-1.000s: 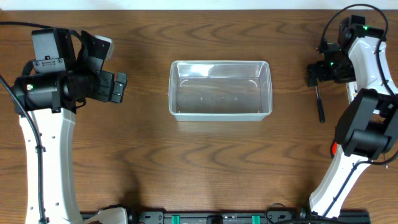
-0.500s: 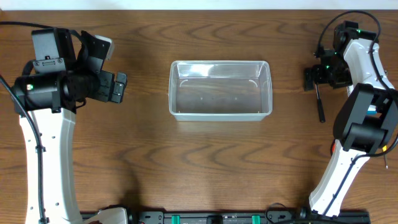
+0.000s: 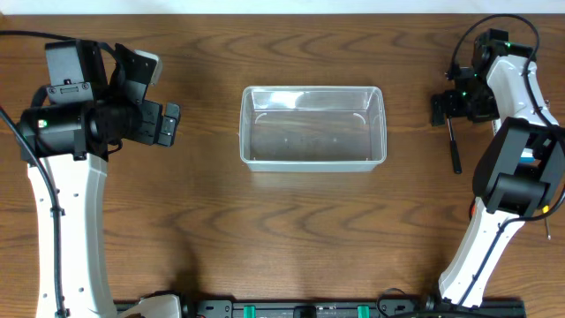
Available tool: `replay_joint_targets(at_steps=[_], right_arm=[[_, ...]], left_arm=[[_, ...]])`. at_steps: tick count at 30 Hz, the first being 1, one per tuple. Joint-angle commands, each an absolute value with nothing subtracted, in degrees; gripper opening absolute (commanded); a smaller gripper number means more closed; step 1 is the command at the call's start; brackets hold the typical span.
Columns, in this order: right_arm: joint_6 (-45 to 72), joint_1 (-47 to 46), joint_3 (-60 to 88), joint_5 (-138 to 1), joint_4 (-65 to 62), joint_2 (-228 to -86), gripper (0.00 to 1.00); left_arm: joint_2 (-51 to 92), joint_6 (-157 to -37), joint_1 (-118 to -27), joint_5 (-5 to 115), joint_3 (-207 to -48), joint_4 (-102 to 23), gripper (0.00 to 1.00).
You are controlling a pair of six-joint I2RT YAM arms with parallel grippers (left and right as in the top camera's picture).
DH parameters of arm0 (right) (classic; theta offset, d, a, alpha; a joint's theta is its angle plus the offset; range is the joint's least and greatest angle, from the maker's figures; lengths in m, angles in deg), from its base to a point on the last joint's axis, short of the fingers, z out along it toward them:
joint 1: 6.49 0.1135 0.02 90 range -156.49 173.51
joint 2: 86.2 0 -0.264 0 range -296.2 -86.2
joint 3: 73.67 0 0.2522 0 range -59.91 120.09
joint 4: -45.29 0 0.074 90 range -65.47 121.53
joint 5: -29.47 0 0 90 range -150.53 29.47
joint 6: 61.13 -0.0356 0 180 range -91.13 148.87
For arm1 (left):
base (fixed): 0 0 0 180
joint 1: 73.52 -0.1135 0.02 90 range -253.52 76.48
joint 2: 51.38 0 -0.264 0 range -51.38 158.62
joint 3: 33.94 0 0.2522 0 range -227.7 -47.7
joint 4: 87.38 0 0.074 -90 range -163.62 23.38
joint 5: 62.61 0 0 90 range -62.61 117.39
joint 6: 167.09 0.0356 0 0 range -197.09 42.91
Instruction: Pack container
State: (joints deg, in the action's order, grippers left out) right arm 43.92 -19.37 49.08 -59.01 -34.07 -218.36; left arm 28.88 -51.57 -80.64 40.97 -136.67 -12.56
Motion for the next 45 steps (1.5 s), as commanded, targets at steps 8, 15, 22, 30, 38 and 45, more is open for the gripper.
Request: replay_joint_targets(at_steps=[8,15,22,30,38,45], right_arm=[[42.19,-19.79,49.03,-59.05,-30.77,-219.74,0.99],[39.48,-19.42,49.01,-59.49,-30.49,-220.41,0.99],[37.49,-19.35,49.01,-59.49,-30.33,-221.00,0.99],[37.71,-19.37,48.99,-59.44,-29.90,-221.05,0.99],[37.69,-19.37,48.97,-59.47,-29.72,-221.05,0.99],[37.69,-19.37,48.95,-59.47,-29.57,-221.24,0.99]], left_arm=[[29.10,-51.68,-80.99,41.71,-136.69,-12.67,0.98],[29.10,-51.68,-80.99,41.71,-136.69,-12.67,0.98],[29.10,-51.68,-80.99,41.71,-136.69,-12.67,0.98],[29.13,-51.68,-80.99,41.71,-136.69,-12.67,0.98],[29.13,-51.68,-80.99,41.71,-136.69,-12.67,0.98],[29.10,-51.68,-80.99,41.71,-136.69,-12.67,0.98]])
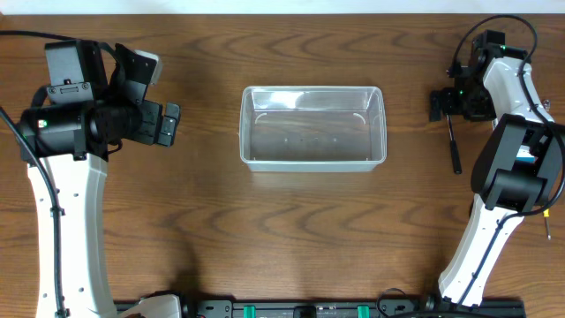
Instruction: Pack container
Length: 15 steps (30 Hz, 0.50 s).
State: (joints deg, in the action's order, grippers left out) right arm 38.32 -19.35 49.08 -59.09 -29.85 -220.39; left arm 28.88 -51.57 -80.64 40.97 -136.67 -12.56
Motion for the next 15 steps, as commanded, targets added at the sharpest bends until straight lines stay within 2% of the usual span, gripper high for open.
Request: replay_joint_targets(at_steps=[1,15], right_arm=[[37.69,-19.37,48.92,-59.47,-29.59,-221.24,0.99],[37.71,-19.37,46.83,-59.44,-29.02,-221.24,0.99]], left_arm=[[29.13,-51.68,-80.99,41.71,-136.69,-12.67,0.98],[29.10,-51.68,-80.99,41.71,-136.69,-12.67,0.98]])
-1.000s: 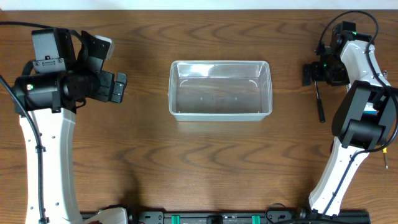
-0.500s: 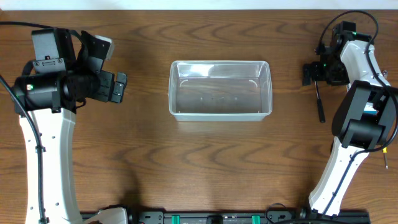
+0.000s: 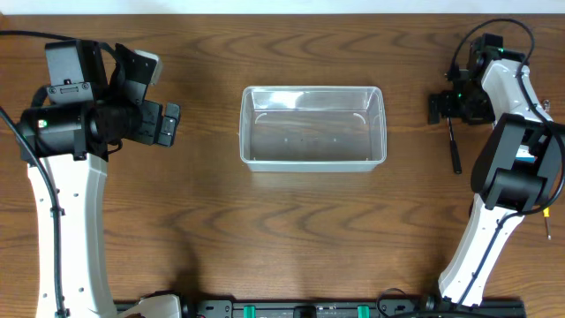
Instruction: Pack container
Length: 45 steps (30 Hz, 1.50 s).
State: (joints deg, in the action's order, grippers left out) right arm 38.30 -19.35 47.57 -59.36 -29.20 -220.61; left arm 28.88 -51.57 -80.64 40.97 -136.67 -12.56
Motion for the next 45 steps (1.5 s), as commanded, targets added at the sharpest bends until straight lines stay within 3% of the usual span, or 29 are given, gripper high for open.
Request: replay_joint_targets(at_steps=[1,14,20,28,34,42,45], right_arm=[[37.71,-19.37,46.83,-59.44,-29.07,-221.24,0.99],[37.69,-19.40,46.80,-59.33,-28.50,-221.24,0.96],[37.69,-19.37,46.80,-59.20,-28.02,-221.24,0.70],[37.69,-19.42,46.80,-59.01,-27.95,-221.24,0.45],[37.69,-19.51,46.80,-59.01,-27.78,-221.24,0.32],[37.69,-19.48,46.80,-58.79,-27.12,-221.24,0.23],[37.69,-19.48,46.80,-58.79,-26.92,-221.24,0.11]], left_arm=[[29.10,-51.68,-80.99,41.73,-136.69,-12.67,0.98],[29.10,-51.68,-80.99,41.71,-136.69,-12.67,0.98],[29.10,-51.68,-80.99,41.71,-136.69,-12.67,0.98],[29.10,-51.68,-80.99,41.71,-136.69,-12.67,0.98],[29.10,-51.68,-80.99,41.71,-136.69,-12.67,0.98],[29.10,-51.68,-80.99,41.71,-136.69,-12.67,0.98],[29.10,-51.68,-80.99,41.71,-136.69,-12.67,0.98]])
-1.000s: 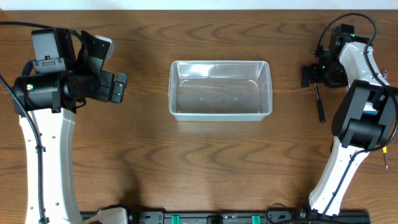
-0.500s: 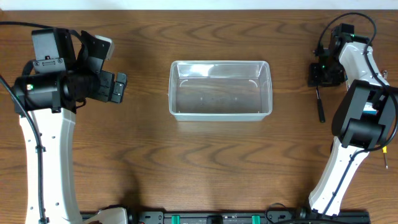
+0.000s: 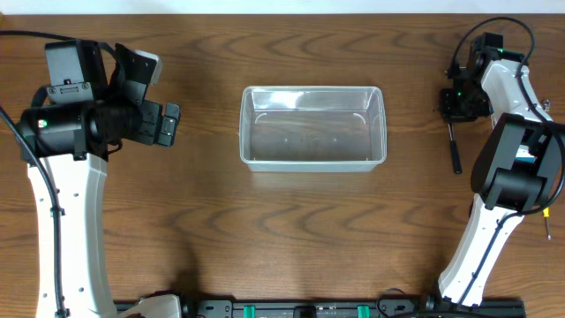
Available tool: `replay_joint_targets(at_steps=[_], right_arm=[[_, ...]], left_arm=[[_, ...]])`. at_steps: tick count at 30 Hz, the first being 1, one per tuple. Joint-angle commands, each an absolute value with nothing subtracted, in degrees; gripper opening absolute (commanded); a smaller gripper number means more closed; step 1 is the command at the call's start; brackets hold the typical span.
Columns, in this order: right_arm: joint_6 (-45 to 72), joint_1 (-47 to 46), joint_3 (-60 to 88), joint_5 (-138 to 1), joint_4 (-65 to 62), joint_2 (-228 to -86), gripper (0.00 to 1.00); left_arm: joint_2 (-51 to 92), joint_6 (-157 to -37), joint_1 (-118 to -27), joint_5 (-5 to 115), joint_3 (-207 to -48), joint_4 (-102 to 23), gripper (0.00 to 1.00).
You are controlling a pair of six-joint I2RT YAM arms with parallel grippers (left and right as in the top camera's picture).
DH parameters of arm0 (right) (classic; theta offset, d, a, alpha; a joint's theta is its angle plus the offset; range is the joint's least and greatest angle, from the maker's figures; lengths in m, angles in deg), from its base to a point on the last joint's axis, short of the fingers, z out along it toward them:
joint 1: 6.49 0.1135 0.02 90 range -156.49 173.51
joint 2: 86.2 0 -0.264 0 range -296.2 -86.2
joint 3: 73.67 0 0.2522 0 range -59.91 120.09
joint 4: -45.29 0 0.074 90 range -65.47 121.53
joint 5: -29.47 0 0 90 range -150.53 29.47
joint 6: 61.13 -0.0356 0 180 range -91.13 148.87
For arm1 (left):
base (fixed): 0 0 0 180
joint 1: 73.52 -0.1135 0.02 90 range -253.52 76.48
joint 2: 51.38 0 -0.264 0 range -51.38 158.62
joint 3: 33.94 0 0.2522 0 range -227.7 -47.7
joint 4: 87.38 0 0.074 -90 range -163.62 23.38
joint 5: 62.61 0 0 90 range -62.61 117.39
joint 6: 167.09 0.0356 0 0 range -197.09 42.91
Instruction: Pack container
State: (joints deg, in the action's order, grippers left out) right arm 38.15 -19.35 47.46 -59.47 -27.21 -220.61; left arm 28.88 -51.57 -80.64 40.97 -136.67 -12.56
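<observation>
A clear, empty plastic container [image 3: 313, 128] stands in the middle of the table. A thin black pen-like stick [image 3: 455, 150] lies on the wood at the far right, pointing toward the front. My right gripper [image 3: 452, 106] hangs directly over the stick's far end, fingers turned down toward it. The wrist hides the fingers, so it is unclear whether they touch the stick. My left gripper [image 3: 171, 124] is well left of the container, pointing right, jaws apart with nothing between them.
The white arm columns rise at the left [image 3: 66, 221] and right [image 3: 494, 221] of the table. A black rail [image 3: 309, 309] runs along the front edge. Brown wood surrounds the container.
My right gripper has swung from pointing left, beside the stick's far end, to sit over that end. The stick, the container and the left arm have not moved.
At first my right gripper pointed left at the far right of the table, just above the stick's far end. It shifted slightly over the following moments, and now it sits over that end. The left arm stayed still throughout.
</observation>
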Motion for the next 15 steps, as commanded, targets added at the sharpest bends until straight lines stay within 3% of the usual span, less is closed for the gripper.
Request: replay_joint_targets(at_steps=[1,5,15], right_arm=[[37.69,-19.48,46.80,-58.79,-26.88,-221.24,0.08],[37.69,-19.48,46.80,-58.79,-26.88,-221.24,0.02],[40.73,-18.41,48.40,-58.81,-30.01,-220.04,0.01]], left_arm=[[29.10,-51.68,-80.99,41.71,-136.69,-12.67,0.98],[29.10,-51.68,-80.99,41.71,-136.69,-12.67,0.98],[29.10,-51.68,-80.99,41.73,-136.69,-12.67,0.98]])
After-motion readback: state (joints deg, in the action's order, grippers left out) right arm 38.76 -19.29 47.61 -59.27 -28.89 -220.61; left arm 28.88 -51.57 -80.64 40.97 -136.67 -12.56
